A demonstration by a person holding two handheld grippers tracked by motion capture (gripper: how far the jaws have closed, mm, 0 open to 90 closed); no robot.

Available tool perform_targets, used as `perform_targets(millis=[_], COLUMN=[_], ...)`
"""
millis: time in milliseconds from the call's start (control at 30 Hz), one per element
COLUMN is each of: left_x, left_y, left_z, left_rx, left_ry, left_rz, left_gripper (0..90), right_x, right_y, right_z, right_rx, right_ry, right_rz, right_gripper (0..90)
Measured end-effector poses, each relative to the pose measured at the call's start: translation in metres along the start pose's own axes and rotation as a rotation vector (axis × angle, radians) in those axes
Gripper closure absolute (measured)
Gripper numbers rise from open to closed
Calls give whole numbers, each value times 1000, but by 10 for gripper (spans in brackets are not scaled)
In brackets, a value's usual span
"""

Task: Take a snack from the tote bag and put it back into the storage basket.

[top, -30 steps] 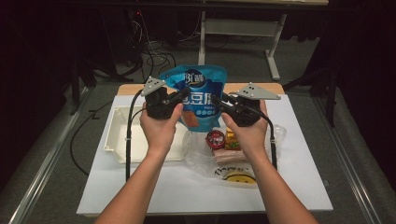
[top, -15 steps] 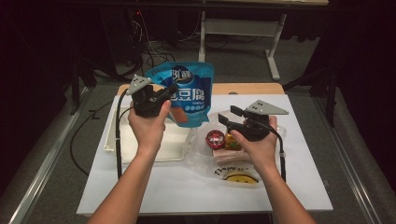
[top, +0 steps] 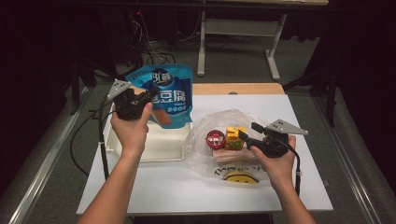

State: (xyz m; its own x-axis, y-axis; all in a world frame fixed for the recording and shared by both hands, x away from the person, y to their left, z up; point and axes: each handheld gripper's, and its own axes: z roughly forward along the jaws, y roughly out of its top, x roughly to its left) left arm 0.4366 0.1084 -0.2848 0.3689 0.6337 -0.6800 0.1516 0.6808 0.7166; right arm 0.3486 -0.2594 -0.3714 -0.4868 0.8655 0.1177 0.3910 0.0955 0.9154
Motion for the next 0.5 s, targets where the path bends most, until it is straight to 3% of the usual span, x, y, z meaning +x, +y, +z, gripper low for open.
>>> perform_targets(millis=[167, 400, 433, 500], left_x=[11, 33, 41, 44], left_y=[7, 14, 14, 14], left_z=[-3, -6, -6, -6], left_rx=[-13, -14, -14, -13], left_ry=[16, 26, 36, 40], left_rz=[-1, 45, 41, 39], left_gripper=[899, 899, 899, 899], right_x=[-8, -21, -23, -23], right_y=[-12, -31, -34, -36], right_z=[-9, -25, -27, -28], right_rx=[9, 8, 10, 11], right_ry=[-20, -54, -58, -62], right_rz=[10, 38, 41, 44], right_gripper=[358, 353, 352, 353])
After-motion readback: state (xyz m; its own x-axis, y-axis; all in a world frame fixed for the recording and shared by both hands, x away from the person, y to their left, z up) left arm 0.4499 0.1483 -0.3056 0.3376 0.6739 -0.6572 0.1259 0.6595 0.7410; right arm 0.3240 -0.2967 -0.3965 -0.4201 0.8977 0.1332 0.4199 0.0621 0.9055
